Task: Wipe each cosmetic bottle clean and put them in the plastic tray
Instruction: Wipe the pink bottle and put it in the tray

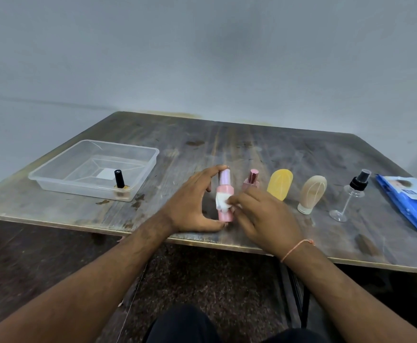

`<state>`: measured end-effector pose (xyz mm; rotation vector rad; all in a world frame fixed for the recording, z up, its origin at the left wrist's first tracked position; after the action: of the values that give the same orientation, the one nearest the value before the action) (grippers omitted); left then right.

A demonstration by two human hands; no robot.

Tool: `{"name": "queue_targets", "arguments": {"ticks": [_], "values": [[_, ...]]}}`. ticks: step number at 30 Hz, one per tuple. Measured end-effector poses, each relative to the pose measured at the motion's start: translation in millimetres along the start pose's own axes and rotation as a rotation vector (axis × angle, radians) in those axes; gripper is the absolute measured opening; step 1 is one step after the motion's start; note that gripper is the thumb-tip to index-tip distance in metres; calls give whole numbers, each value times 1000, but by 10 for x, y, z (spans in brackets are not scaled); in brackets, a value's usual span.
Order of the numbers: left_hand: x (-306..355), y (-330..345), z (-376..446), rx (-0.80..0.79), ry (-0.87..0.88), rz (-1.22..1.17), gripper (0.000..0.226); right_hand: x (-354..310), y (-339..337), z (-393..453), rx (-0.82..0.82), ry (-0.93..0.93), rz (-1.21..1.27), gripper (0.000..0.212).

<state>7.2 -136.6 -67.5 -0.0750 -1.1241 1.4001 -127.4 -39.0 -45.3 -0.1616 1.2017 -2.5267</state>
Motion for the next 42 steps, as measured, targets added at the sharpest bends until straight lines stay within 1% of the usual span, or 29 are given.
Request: {"name": "queue_targets", "arguments": {"ticks": [2,4,9,13,15,19,21,25,28,30,33,37,42], "values": [[-18,-16,6,20,-3,-2,125,-35,14,-150,-37,-45,18,19],[-42,-20,16,36,-15,-3,127,-4,39,-247,-50,-33,33,20],[-84,-79,23,94,-48,-55,125,42,81,-179,-8,42,96,18],[-113,-152,21,156,-72,-96,120,25,74,-41,11,60,145,13],[-134,-152,18,156,-83,-100,120,19,71,-17,7,48,155,12],[-116,-94,34,106,-89,-94,120,64,91,-51,-30,56,200,10],[-106,-67,40,84,-89,-87,119,109,92,-64,-38,117,272,13],[-142,-64,30,76,-115,-79,120,234,224,-37,-50,333,551,13],[-93,-51,21,67,-90,-74,121,339,385,-35,-37,500,709,13],[-65,-52,22,75,-73,-87,122,368,451,-57,-32,554,782,11],[-51,-40,26,67,-49,-91,123,381,476,-88,-22,566,861,9],[-55,-33,24,60,-50,-73,124,356,426,-104,2,542,859,11],[-57,-46,6,80,-47,-29,121,228,258,-112,51,453,696,17]]}}
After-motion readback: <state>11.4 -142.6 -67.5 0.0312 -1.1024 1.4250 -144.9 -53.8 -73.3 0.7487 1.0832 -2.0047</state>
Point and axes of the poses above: each hand's wrist, its own z-axis towards the middle knuckle, its own y-axis out of the palm, x = y × z, the point moved 9 cm from there along z, towards the middle knuckle, and after that the axes turned 7 degrees about -z, right-handed, at the moved point
